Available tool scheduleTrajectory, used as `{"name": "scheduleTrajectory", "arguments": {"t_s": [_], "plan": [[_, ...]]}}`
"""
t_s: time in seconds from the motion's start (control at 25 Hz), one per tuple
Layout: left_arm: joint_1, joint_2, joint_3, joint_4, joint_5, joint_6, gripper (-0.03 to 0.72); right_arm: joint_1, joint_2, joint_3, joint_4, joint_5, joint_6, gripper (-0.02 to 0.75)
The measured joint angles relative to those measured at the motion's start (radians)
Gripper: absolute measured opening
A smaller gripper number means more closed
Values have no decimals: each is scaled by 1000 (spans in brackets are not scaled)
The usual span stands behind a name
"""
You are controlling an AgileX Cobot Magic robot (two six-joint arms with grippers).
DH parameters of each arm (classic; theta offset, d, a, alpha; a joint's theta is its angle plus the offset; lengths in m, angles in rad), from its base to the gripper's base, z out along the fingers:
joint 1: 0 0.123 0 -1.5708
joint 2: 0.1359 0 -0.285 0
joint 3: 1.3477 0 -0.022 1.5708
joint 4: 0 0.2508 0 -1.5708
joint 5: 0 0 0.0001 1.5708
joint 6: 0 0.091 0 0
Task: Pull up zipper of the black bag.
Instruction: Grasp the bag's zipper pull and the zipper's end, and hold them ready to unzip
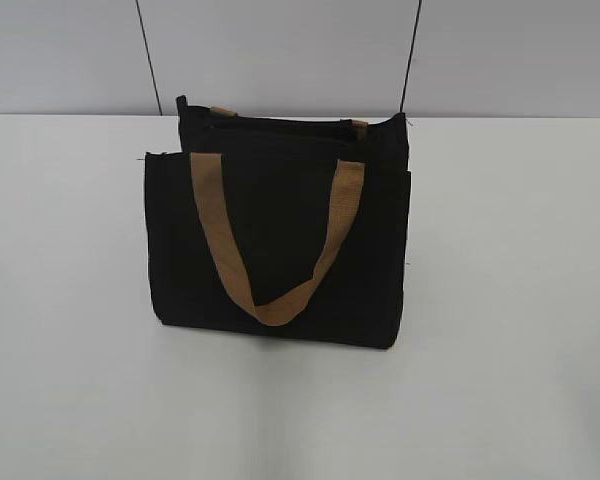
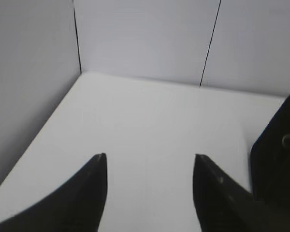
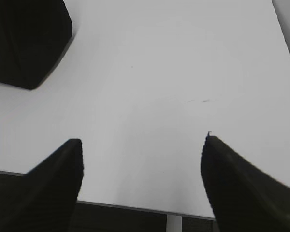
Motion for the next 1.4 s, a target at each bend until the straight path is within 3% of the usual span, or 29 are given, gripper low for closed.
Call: {"name": "scheduleTrajectory", "arguments": {"t_s": [0.28,0.48,0.6,0.84,1.12,1.4], "plan": [[0,239,97,9,-601,0,490,0,0,0,0,0,0,576],[0,589,197,21,-1028,-3,430,0,0,0,0,0,0,576],[0,838,203,79,-1212,-78,410,0,0,0,0,0,0,576],[0,1270,178,492,-1565,-404,405,0,0,0,0,0,0,576],[-1,1553,4,1008,-1667,-525,405,0,0,0,0,0,0,576],[-2,1772,-167,1305,-1706,-580,403,0,0,0,0,0,0,576]]}}
